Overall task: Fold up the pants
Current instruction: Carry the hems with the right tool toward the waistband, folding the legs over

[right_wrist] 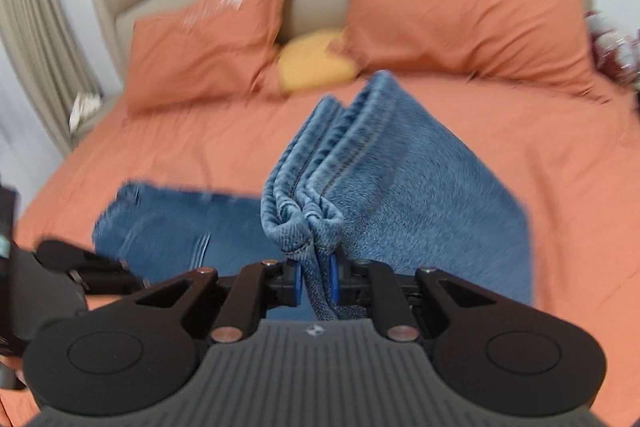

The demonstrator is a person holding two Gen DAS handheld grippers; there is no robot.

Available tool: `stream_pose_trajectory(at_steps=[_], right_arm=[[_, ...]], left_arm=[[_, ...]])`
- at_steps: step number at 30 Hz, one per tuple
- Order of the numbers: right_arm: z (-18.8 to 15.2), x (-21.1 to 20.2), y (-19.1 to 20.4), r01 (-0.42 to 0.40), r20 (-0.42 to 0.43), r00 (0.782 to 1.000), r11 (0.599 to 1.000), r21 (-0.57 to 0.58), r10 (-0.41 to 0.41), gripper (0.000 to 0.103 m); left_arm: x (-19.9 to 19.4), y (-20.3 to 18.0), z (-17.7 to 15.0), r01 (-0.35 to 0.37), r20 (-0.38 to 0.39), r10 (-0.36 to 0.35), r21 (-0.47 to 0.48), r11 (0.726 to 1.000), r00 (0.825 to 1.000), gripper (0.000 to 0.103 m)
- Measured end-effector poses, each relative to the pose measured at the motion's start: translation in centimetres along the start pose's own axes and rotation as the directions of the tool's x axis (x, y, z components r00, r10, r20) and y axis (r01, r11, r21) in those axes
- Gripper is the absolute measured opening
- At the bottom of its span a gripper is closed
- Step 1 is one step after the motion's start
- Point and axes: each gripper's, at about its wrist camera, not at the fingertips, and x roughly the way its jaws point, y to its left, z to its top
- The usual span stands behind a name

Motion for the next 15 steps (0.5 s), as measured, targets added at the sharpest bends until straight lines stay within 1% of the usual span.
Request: stream_pose_trajectory(at_steps=[2,4,7,8,11,12,14,15], right_arm=[[-1.3,2.8,1.7,-0.002,-0.064,0.998,0.999,-0.035,0.000,0.010],[-2.8,5.2,3.0,0.009,-0.120,0.993,0.998,-0.070,-0.017,0.010],[-4.6,7.9,3.9,0.033,-0.174,0.984,0.995,-0.096,-0.050,0.012],[-4.9,8.4,3.9,0.036,-0.187,0.981,0.995,-0.091,-0.053,0.014],[-5.3,9.3,3.6,0.027,-0.203,0.978,0.997,-0.076,-0.042,0.023],[-5.3,9.0,3.6,0.013,-0.205,0.978,0.998,-0.068,-0.026,0.032],[-4.9,8.5,3.6,-0.030,-0.215,0.976,0.999,-0.037,0.021,0.042],[-4.8,8.0,3.6,-0.046,-0.219,0.975,0.999,-0.019,0.041,0.046]], left_arm=[[-0.3,1.1,-0.9,0.003,0.001,-0.003,-0.017,1.000,1.000,0.017],[-0.8,2.2,-2.0,0.011,0.003,-0.011,-0.036,0.999,1.000,0.017],[-0.7,3.2,-3.0,0.027,0.002,-0.027,-0.057,0.998,1.000,0.017],[-0.5,3.7,-3.2,0.032,0.002,-0.032,-0.062,0.998,0.999,0.017],[0.4,4.6,-3.5,0.057,0.011,-0.056,-0.091,0.994,0.998,0.021],[0.6,4.9,-3.8,0.067,0.019,-0.065,-0.108,0.992,0.998,0.024],[1.1,5.7,-3.7,0.096,0.032,-0.092,-0.157,0.983,0.995,0.027],[1.3,6.1,-3.8,0.110,0.037,-0.105,-0.180,0.978,0.994,0.028]])
